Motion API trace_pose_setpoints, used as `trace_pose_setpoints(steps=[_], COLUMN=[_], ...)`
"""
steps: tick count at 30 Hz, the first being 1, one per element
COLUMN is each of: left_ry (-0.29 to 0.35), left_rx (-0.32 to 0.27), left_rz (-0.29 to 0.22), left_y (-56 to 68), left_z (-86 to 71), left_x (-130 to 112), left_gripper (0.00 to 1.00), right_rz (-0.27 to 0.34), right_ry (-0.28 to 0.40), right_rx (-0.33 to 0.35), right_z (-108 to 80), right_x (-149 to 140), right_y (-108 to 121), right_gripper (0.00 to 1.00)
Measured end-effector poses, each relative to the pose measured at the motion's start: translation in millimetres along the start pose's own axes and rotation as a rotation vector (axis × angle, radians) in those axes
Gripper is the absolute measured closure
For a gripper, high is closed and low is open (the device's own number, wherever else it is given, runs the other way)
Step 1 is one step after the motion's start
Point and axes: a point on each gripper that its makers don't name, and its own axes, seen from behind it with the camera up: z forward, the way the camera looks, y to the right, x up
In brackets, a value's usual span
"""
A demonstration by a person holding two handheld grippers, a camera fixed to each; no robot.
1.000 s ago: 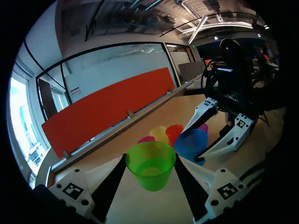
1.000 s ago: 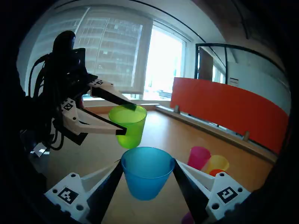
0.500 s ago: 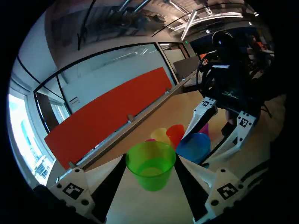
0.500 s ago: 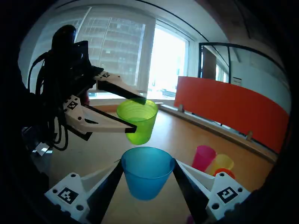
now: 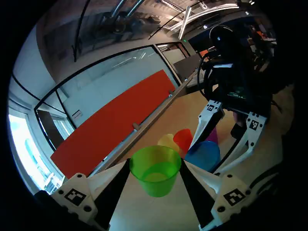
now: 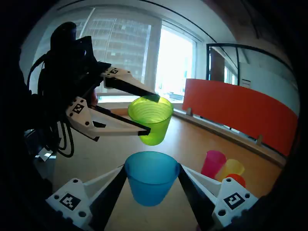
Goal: Pour water
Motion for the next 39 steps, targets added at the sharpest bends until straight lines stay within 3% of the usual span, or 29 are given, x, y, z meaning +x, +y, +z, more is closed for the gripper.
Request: trace_pose_setpoints(steps=[11,33,39], left_ry=[-0.001,0.004,0.006], left_rx=[0.001,0.006,0.001], left_rz=[0.094,0.231,0.244], left_y=[7.0,8.4,10.6], left_z=[2.5,10.1,12.4], left_x=[8.7,20.7,23.0], left_gripper=[0.12,0.12,0.12], right_rz=[0.003,0.006,0.010], right_ry=[0.007,0.018,0.023], right_rx=[0.007,0.002,0.000], right_z=[1.2,0.1,-0.7], right_x=[2.0,3.2,3.4], right_y=[-3.4,-2.7,-0.5], right_gripper=[0.06,0.06,0.05])
